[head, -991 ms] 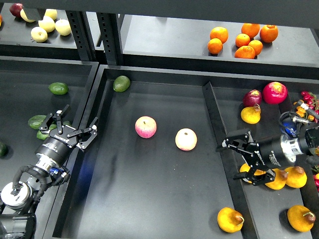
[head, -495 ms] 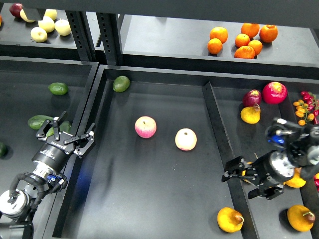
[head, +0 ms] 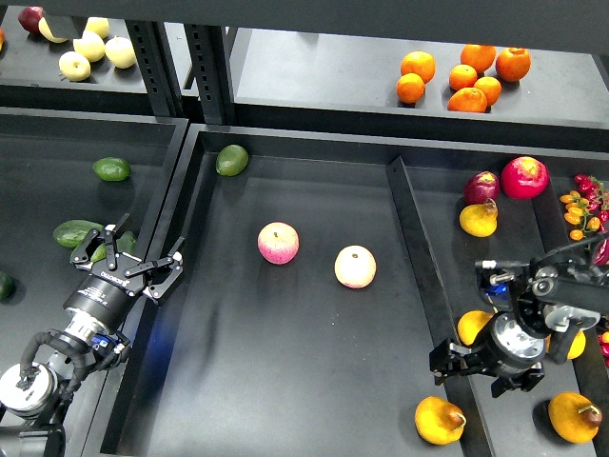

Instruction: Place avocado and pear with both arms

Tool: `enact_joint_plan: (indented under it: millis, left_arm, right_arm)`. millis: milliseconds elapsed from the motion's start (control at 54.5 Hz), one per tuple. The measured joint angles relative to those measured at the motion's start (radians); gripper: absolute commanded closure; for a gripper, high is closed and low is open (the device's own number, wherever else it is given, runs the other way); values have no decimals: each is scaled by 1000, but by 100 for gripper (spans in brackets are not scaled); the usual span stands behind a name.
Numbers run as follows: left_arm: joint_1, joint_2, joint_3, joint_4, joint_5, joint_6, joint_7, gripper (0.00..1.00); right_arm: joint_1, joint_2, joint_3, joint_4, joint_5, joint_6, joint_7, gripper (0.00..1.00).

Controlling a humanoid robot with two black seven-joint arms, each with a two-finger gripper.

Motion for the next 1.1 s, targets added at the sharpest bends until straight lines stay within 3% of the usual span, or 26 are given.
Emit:
enact_joint_plan:
  millis: [587, 972, 1101]
  left_arm:
    - [-2, 0, 2, 1, 0, 0, 0, 1]
    - [-2, 0, 2, 1, 0, 0, 0, 1]
    - [-2, 0, 2, 1, 0, 0, 0, 1]
  right_arm:
    - [-45, 112, -48, -77, 0, 0, 0, 8]
    - [-73, 128, -47, -108, 25, 0, 0, 32]
    - [-80, 130, -47, -112, 35, 0, 0, 45]
